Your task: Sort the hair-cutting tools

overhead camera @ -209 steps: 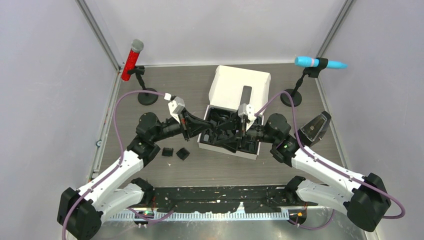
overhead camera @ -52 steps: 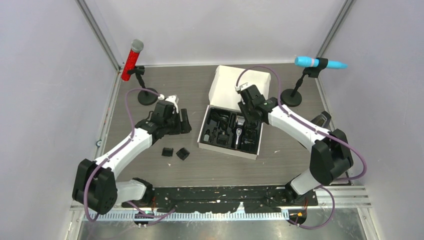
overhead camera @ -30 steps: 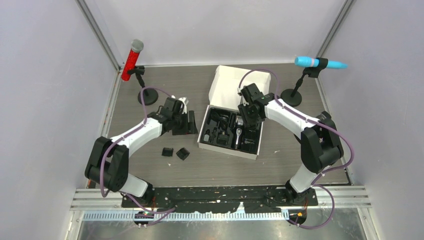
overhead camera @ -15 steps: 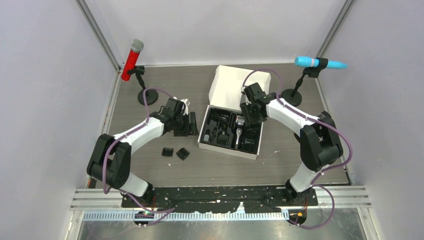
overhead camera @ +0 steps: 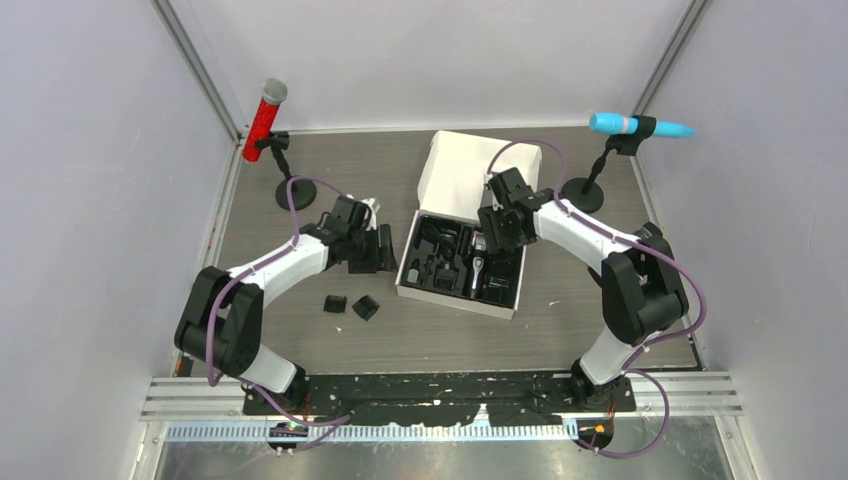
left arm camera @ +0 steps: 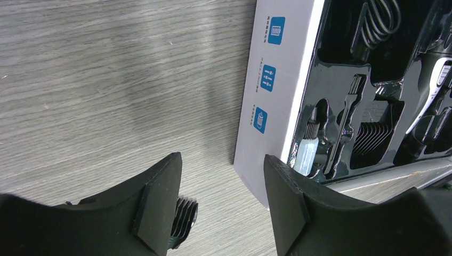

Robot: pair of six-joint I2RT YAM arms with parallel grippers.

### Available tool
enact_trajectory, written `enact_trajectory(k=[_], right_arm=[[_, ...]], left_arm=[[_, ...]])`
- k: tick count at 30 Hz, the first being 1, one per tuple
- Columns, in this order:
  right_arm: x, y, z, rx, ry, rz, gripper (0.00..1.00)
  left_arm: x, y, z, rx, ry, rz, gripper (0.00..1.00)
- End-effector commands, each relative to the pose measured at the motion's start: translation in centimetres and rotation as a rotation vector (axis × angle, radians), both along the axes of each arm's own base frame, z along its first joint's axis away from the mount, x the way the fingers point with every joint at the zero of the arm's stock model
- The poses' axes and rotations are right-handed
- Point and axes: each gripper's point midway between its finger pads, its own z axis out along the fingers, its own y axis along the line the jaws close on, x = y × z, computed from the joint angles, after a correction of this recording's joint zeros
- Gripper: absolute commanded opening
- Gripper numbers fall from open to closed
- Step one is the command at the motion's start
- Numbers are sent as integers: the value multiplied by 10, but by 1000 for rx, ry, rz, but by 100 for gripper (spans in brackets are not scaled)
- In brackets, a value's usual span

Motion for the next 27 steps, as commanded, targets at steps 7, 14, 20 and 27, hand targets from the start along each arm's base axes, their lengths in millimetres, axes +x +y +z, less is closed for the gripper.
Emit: enact_trajectory(k=[7, 14, 20, 27], right_arm=[[-10, -4, -2, 13, 6, -31, 52], [-3, -4, 13, 32, -57, -45, 46], [5, -8, 32, 64, -134, -75, 41], [10, -17, 34, 120, -163, -116, 31]], left_arm=[[6, -16, 16, -72, -33, -23, 60], [6, -16, 17, -75, -36, -22, 60], [6, -16, 17, -75, -36, -22, 60], [5, -15, 16, -72, -34, -21, 60]])
